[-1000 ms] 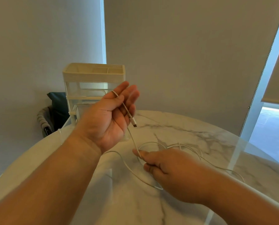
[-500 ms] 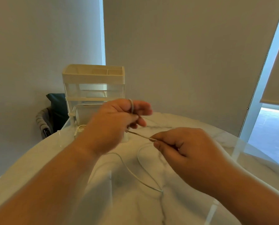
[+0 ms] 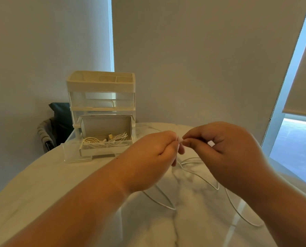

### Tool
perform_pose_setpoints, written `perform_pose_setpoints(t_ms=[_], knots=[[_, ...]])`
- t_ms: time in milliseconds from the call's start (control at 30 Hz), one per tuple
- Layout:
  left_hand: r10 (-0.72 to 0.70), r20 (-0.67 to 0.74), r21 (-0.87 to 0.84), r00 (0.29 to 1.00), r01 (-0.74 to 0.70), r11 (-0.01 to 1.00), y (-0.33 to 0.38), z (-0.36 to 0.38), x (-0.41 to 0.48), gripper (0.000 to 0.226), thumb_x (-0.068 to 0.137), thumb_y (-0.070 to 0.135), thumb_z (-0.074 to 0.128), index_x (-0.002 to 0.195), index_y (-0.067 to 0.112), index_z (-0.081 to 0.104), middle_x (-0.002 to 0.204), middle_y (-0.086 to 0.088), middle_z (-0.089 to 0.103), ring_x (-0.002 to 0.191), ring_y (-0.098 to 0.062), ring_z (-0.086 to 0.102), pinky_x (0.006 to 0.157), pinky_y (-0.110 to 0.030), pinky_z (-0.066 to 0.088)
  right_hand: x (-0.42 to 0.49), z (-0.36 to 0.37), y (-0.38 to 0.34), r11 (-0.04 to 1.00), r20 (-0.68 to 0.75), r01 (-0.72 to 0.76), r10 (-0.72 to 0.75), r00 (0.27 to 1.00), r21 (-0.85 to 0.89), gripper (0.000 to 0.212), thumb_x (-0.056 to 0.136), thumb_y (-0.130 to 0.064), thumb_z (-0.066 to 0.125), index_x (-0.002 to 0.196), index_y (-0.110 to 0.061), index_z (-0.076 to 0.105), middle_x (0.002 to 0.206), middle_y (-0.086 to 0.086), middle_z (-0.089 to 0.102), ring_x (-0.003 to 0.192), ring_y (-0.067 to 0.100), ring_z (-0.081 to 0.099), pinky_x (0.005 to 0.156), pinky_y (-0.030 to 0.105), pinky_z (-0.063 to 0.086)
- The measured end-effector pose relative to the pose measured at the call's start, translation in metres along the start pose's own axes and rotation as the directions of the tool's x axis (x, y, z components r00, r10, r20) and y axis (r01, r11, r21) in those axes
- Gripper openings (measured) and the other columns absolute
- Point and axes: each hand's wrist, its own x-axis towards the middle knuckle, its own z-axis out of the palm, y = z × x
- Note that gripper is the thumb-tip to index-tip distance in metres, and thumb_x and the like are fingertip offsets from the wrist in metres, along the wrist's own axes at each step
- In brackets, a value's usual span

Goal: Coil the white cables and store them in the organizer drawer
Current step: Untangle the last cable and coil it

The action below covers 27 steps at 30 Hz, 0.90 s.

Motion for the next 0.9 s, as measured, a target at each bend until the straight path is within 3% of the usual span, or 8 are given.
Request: perform_pose_setpoints(t_ms=[100,167,267,367,500,700,800,900], knots=[[-0.027,0.050,-0.114,0.998,0.032,0.993,0.004,-0.003,-0.001,0.036,0.105,0.026,0.032,0.078,0.020,0.056,0.063,0.004,0.055,0.075,-0.014,0.064,0.079,-0.039,0.052,0.001,-0.001,0.000,0.999,-0.081,0.054,-0.054,0.995,-0.004,0.009,0.090,-0.042,0.067,0.087,-0.042,0.075,0.076,-0.022,0.065,0.084,-0.001,0.061,0.069,0.012,0.042],[-0.074,0.128,-0.260,0.989,0.106,0.960,0.006,-0.006,-0.002,0.039,0.105,0.023,0.029,0.074,0.013,0.050,0.060,0.000,0.046,0.066,-0.019,0.063,0.067,-0.032,0.050,0.001,-0.002,0.003,0.999,-0.130,0.038,-0.033,0.991,0.035,0.009,0.088,-0.048,0.068,0.086,-0.042,0.075,0.079,-0.020,0.062,0.086,0.003,0.060,0.069,0.015,0.041],[-0.102,0.250,-0.529,0.963,0.224,0.819,0.008,-0.004,-0.003,0.038,0.103,0.023,0.030,0.073,0.011,0.051,0.060,-0.003,0.036,0.050,-0.015,0.035,0.051,-0.028,0.029,0.002,-0.001,0.003,0.996,-0.173,0.042,-0.027,0.985,0.082,0.006,0.086,-0.046,0.071,0.087,-0.042,0.075,0.082,-0.020,0.058,0.088,0.005,0.059,0.069,0.009,0.037],[-0.059,0.290,-0.674,0.955,0.248,0.696,0.007,0.000,-0.002,0.036,0.103,0.025,0.034,0.081,0.008,0.057,0.067,-0.008,0.051,0.046,-0.012,0.033,0.050,-0.027,0.030,0.002,0.000,0.003,0.993,-0.173,0.048,-0.029,0.984,0.108,0.007,0.085,-0.043,0.070,0.089,-0.043,0.075,0.081,-0.020,0.058,0.089,0.004,0.059,0.070,0.007,0.036],[-0.008,0.352,-0.791,0.936,0.302,0.532,0.006,0.004,0.000,0.039,0.101,0.027,0.037,0.088,0.006,0.067,0.088,-0.020,0.070,0.055,-0.016,0.058,0.054,-0.026,0.049,0.003,0.005,0.010,0.985,-0.150,0.021,0.004,0.989,0.169,0.008,0.089,-0.043,0.066,0.088,-0.048,0.072,0.083,-0.019,0.060,0.090,0.004,0.060,0.070,0.005,0.037],[0.083,0.436,-0.846,0.896,0.376,0.377,-0.001,0.006,0.001,0.036,0.096,0.023,0.045,0.106,0.003,0.073,0.109,-0.024,0.070,0.097,-0.031,0.071,0.084,-0.037,0.060,0.002,0.012,0.017,0.956,-0.095,-0.006,0.036,0.995,0.294,0.018,0.092,-0.028,0.065,0.089,-0.045,0.072,0.083,-0.015,0.063,0.091,0.004,0.063,0.074,0.007,0.043],[0.090,0.445,-0.858,0.891,0.395,0.328,-0.002,0.007,0.000,0.033,0.092,0.020,0.051,0.109,0.002,0.073,0.109,-0.022,0.071,0.096,-0.030,0.072,0.082,-0.035,0.060,0.003,0.011,0.017,0.941,-0.060,-0.010,0.032,0.998,0.339,0.017,0.087,-0.032,0.063,0.087,-0.045,0.073,0.082,-0.015,0.064,0.090,0.005,0.063,0.074,0.009,0.044],[0.082,0.460,-0.856,0.884,0.416,0.307,-0.004,0.007,0.001,0.030,0.090,0.018,0.052,0.105,0.007,0.076,0.102,-0.015,0.075,0.074,-0.016,0.072,0.067,-0.026,0.058,0.003,0.014,0.020,0.922,-0.025,-0.040,0.053,0.998,0.385,0.015,0.087,-0.035,0.063,0.086,-0.044,0.075,0.083,-0.014,0.064,0.090,0.007,0.064,0.073,0.010,0.044]])
